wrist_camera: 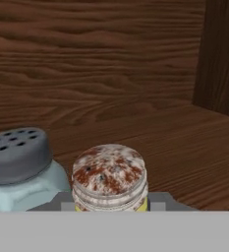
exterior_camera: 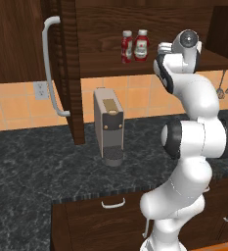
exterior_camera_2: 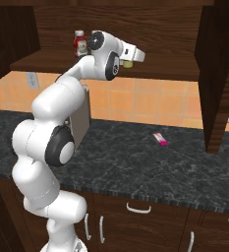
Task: Put the shaker and condiment bottle from the counter next to their counterparts in the cabinet.
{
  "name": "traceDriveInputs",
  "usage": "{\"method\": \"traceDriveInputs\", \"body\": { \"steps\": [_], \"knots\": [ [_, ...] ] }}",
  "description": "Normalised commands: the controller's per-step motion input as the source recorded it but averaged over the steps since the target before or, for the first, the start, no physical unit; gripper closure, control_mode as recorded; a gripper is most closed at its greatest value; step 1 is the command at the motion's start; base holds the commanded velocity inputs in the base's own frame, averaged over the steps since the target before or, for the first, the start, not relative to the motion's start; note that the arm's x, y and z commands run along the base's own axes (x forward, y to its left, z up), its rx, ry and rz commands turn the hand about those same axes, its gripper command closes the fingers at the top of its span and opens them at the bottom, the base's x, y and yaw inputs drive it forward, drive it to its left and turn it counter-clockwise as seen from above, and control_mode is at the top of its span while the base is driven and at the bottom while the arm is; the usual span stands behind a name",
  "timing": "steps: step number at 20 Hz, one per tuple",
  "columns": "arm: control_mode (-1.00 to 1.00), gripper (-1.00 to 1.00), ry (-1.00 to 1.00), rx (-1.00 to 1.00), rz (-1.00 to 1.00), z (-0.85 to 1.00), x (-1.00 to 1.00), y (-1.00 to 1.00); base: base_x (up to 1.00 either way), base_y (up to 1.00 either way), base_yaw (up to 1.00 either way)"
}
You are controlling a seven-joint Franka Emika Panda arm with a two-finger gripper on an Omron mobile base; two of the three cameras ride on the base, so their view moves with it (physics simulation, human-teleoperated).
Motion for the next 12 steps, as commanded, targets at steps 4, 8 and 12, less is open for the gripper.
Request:
{"method": "traceDriveInputs", "body": {
  "steps": [4,8,12],
  "knots": [
    [-1.00,1.00,0.00,0.00,0.00,-0.06,0.19,0.00,0.00,0.00,0.00],
    [-1.00,1.00,0.00,0.00,0.00,-0.16,0.07,0.00,0.00,0.00,0.00],
    [-1.00,-1.00,0.00,0.00,0.00,-0.20,0.00,0.00,0.00,0.00,0.00]
  ]
}}
